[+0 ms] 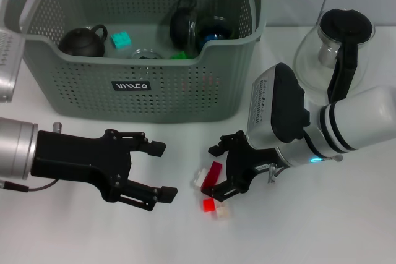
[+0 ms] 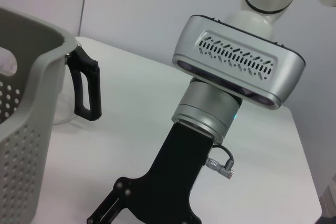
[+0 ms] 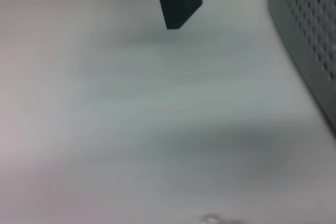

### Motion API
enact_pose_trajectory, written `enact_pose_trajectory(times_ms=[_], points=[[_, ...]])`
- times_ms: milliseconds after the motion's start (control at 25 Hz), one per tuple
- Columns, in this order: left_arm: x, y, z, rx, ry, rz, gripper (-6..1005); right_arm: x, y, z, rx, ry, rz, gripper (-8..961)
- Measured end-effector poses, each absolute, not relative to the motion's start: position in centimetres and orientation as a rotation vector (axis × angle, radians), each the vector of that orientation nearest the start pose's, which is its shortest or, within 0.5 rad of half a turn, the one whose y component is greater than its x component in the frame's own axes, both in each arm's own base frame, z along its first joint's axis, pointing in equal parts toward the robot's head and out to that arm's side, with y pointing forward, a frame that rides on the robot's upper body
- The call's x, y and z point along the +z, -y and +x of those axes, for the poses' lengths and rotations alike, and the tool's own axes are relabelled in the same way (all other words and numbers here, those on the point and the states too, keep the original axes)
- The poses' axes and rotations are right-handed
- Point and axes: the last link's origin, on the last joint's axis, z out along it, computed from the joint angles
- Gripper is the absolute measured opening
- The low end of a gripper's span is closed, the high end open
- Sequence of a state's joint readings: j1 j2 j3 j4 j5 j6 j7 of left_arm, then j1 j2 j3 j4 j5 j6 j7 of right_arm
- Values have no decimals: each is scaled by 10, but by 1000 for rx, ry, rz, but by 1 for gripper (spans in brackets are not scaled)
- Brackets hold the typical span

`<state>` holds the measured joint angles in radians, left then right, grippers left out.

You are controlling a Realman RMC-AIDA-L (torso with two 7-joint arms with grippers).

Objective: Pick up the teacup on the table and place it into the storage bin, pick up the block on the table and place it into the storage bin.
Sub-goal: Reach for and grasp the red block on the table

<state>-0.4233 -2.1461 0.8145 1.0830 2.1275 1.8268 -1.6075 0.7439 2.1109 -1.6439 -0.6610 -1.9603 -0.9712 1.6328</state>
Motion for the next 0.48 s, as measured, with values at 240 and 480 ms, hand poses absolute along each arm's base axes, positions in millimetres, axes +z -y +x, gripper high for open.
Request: enact_pose_trajectory(times_ms=[240, 480], points=[[18, -291, -237, -481, 564, -2987, 947, -126, -357, 188, -117, -136, -2988, 884], [17, -293, -237, -480, 569, -2978, 947, -126, -358, 189, -118, -137, -2980, 877]])
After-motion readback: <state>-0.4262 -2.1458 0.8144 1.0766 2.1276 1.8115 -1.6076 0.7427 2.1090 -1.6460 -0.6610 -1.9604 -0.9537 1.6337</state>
